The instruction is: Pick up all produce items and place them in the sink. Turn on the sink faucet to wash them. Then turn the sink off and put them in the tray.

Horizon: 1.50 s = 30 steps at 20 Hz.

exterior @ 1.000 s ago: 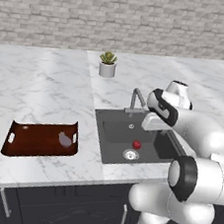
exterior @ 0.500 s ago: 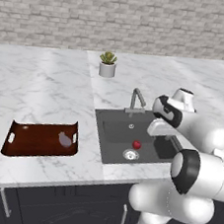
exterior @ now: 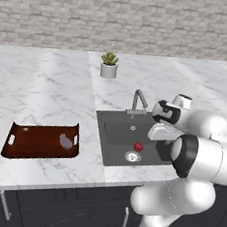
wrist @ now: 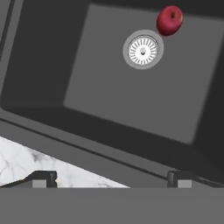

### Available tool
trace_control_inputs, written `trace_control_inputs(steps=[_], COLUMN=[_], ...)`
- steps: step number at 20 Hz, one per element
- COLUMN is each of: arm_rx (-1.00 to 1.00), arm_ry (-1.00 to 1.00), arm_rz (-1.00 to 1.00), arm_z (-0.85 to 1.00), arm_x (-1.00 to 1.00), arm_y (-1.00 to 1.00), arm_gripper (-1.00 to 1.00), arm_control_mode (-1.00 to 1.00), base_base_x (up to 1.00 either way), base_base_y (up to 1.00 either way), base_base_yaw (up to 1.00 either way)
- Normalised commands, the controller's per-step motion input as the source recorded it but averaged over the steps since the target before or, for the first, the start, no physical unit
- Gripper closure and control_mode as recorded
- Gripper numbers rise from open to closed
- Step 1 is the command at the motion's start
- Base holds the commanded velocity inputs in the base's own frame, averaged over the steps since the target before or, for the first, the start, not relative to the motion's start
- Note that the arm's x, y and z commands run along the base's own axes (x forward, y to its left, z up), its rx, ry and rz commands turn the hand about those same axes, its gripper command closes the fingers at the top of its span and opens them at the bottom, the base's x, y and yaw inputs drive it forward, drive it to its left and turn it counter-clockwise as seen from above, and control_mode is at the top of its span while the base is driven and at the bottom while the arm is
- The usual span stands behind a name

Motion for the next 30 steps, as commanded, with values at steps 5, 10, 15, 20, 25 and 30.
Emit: trace_control_inputs(steps=[5,10,15,20,25,30], arm_rx=[0.02,0.0,0.0,0.0,0.0,0.0], arm_ry=[0.0,-0.01,-0.01,-0.01,-0.02,-0.04], arm_rz=[0.0,0.02,0.03,0.03,0.02,0.0], arm_z=[-0.21,-0.22,-0.26,-0.27,-0.23,-0.09], arm_x=[0.03,0.01,0.02,0.02,0.07,0.24], arm_y=[-0.01,0.0,0.0,0.0,0.0,0.0], arm_gripper=[-1.0,-1.0,-1.0,-1.0,-1.0,-1.0], arm_control_mode=[-1.0,-1.0,-1.0,-1.0,-1.0,-1.0], base_base_x=[0.0,0.0,0.0,0.0,0.0,0.0], base_base_y=[0.0,0.0,0.0,0.0,0.0,0.0], base_base_yaw=[0.0,0.0,0.0,0.0,0.0,0.0])
